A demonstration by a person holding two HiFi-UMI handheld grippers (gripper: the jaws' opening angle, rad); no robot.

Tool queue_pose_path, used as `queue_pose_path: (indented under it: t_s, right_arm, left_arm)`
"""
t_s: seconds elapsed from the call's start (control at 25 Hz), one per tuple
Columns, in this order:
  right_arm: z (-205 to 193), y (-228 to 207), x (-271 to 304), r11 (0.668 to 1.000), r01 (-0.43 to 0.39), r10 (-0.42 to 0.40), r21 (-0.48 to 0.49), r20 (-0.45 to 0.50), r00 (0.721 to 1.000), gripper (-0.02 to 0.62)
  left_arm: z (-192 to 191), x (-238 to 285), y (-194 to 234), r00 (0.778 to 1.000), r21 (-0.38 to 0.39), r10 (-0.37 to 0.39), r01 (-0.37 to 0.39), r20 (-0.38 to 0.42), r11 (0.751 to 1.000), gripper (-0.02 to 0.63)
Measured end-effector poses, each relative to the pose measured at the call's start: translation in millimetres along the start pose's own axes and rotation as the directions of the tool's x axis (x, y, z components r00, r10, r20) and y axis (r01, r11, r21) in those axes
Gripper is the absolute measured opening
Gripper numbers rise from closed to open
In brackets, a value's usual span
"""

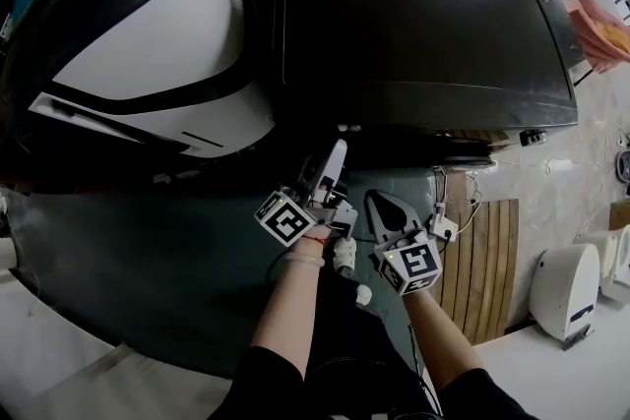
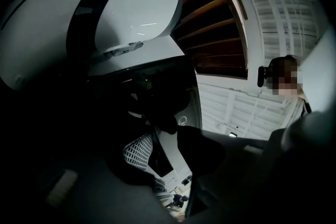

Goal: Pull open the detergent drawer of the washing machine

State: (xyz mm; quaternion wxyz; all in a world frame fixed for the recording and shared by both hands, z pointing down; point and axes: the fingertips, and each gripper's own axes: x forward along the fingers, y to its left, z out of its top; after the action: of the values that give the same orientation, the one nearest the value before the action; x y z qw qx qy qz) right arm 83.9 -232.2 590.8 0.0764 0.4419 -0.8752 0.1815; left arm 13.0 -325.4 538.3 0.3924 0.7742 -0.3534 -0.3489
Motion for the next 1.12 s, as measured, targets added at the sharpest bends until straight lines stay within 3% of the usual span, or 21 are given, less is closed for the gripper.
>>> queue_pose_path:
  t_s: [0.24,0.48,1.12]
  right_arm:
    - [-6,0,-4,1.0,-0.009,0.009,0.009,-0.012,1.0,0.011]
    - [-14,2,-6,1.0,-0.01,0.01,0.007,-0.023,1.0,0.011]
    - [-21,-3,-13,1.0,0.004,-0.004,0.014,-0.026,1.0,0.011]
  left_arm:
    - [-1,1,-1,0.999,-0.05,-0.019,0.021,0.035,0.999,0.14]
    - [-2,0,2,1.0,-0.055,-0.025,0.025,-0.01,0.998,0.121]
    - [-4,-4,4,0.999,-0.078,-0.038,0.036,-0.031,0.996,0.094]
